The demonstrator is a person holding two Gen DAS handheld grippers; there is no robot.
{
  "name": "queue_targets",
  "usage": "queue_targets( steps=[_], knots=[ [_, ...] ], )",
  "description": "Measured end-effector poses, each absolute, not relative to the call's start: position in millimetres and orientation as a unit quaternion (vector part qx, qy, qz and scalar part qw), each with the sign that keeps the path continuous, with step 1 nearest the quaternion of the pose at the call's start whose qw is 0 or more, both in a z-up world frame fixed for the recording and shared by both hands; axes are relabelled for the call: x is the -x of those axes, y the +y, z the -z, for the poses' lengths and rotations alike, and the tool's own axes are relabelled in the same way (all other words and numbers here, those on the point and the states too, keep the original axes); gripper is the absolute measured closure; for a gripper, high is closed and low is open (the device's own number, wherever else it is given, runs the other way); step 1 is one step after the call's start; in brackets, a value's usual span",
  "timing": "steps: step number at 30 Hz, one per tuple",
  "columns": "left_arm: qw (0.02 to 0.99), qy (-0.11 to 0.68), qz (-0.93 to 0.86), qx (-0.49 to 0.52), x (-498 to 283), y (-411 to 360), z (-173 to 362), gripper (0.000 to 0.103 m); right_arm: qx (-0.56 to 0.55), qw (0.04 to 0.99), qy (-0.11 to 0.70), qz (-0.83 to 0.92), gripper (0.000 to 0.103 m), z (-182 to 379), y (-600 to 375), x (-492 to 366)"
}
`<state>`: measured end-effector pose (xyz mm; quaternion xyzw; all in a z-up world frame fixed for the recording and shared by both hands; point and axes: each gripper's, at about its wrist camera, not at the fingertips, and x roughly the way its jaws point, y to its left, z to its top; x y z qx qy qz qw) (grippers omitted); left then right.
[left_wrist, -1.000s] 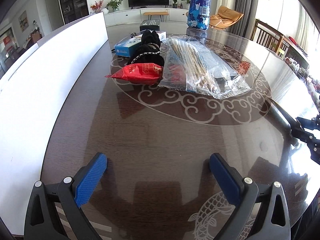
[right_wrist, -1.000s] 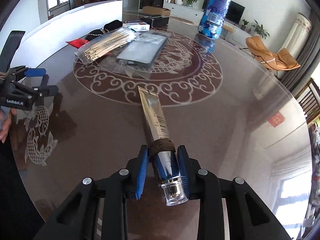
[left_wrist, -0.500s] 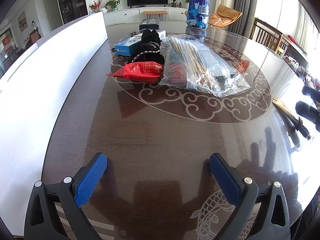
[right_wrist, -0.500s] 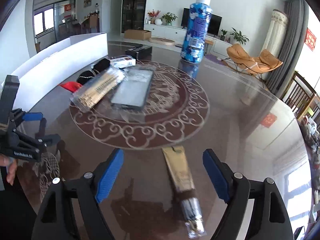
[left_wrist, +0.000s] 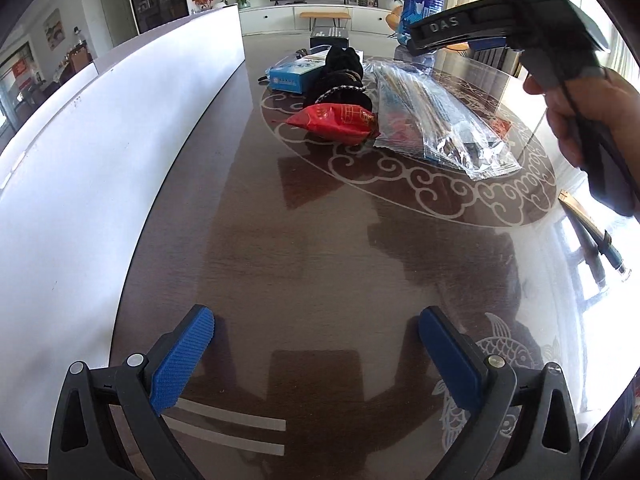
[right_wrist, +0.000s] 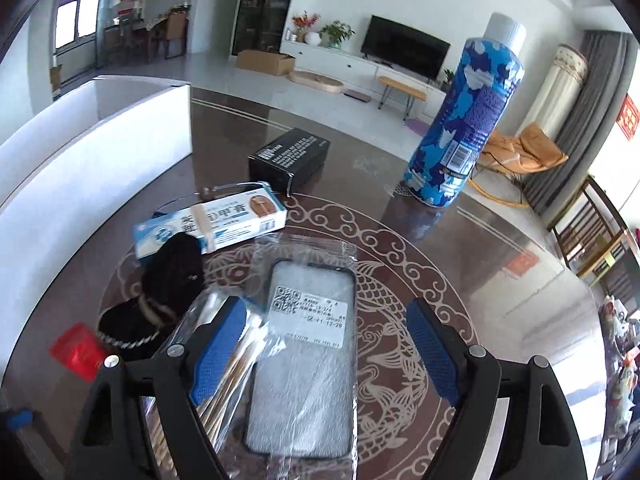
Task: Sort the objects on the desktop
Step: 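Grasp the cotton swab bag with the right tool and lay it flat on the table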
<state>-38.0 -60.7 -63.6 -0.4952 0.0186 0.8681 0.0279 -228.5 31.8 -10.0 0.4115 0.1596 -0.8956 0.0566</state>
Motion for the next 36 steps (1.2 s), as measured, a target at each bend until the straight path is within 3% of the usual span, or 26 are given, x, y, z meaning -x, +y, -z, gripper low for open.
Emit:
queue_targets(
  steps=[3,7,11,15,18,25,26,30,31,36],
  knots=[
    [0.032,0.021,-0.865,0.5,36.9,-61.3,63.7,0.0,-0.451,0.074,0.191,0.869,0.02,34.1,19.4,242.2],
    [0.047,0.019,-0.857,0.513,29.7,-63.6,61.8,0.0,-0.428,0.158,0.247,0.855,0.021,43.7,-4.2,198.8],
    [0.096,-0.047,-0.854,0.508,12.2,-77.0,54.7,0.0,-0.419,0.234,0.244,0.843,0.021,37.6,-1.1,143.9],
    [0.099,-0.106,-0.855,0.497,4.1,-94.2,52.2,0.0,-0.401,0.24,0.148,0.872,0.02,13.8,40.0,115.3],
    [0.088,-0.126,-0.856,0.494,6.0,-102.3,52.2,0.0,-0.432,0.297,0.097,0.846,0.021,16.6,54.9,98.6],
    [0.079,-0.087,-0.859,0.498,6.1,-91.8,53.6,0.0,-0.473,0.357,0.094,0.8,0.021,56.6,35.3,64.3],
    [0.078,-0.081,-0.86,0.498,5.8,-91.2,53.8,0.0,-0.471,0.365,0.092,0.798,0.022,61.1,32.4,62.9],
    [0.076,-0.072,-0.861,0.497,5.7,-91.2,54.8,0.0,-0.458,0.355,0.102,0.809,0.061,68.5,28.6,60.5],
    [0.076,-0.073,-0.861,0.497,5.9,-91.6,54.9,0.0,-0.46,0.347,0.092,0.812,0.065,66.9,33.6,61.8],
    [0.071,-0.071,-0.861,0.498,6.0,-92.2,56.5,0.0,-0.457,0.262,0.077,0.846,0.066,64.3,81.0,52.4]
  ],
)
